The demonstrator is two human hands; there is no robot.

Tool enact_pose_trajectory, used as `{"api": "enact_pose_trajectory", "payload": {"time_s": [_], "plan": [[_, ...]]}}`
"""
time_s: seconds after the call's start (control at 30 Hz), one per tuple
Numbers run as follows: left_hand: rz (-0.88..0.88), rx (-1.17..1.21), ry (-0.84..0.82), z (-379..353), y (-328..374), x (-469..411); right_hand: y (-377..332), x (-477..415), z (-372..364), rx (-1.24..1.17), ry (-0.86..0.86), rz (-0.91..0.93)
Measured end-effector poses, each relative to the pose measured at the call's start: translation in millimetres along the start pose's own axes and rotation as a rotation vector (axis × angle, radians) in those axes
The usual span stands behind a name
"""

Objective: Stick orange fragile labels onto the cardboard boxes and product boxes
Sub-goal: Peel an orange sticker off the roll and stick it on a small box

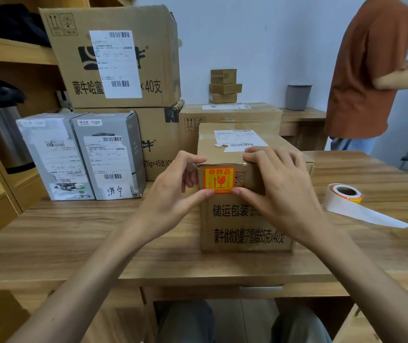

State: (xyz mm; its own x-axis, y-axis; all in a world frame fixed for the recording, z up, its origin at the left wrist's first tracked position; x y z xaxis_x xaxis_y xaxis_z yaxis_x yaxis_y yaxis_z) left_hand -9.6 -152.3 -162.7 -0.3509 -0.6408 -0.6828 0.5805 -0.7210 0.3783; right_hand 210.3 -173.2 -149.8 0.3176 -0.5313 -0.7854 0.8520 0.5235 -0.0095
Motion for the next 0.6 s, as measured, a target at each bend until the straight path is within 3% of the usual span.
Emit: {"api": "enact_pose_trajectory", "payload": {"time_s": [0.23,0.53,0.6], "plan": [[0.007,-0.036,0.01,5,4,-8,0,-12,2,-0.042,0.098,-0.059],[0.026,0.0,0.012,9,7,-4,4,-9,12,-0.018,-0.008,-0.01],[0.045,0.005,0.048,9,8,-2,11,-6,25,-0.093,0.049,-0.038]]}}
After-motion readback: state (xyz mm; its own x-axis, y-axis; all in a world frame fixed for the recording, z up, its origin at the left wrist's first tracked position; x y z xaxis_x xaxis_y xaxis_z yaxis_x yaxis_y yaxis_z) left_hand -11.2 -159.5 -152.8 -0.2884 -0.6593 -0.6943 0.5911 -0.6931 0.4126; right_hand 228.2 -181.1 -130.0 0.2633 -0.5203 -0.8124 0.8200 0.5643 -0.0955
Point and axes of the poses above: each hand's wrist, its own x-axis away from the middle knuckle, its own z-axis out of the back of the hand, y = z × x, the point moved 2 cm from there along -x, towards the middle knuckle, and after that the axes turned 7 degrees about -x, right-handed, at the moved point
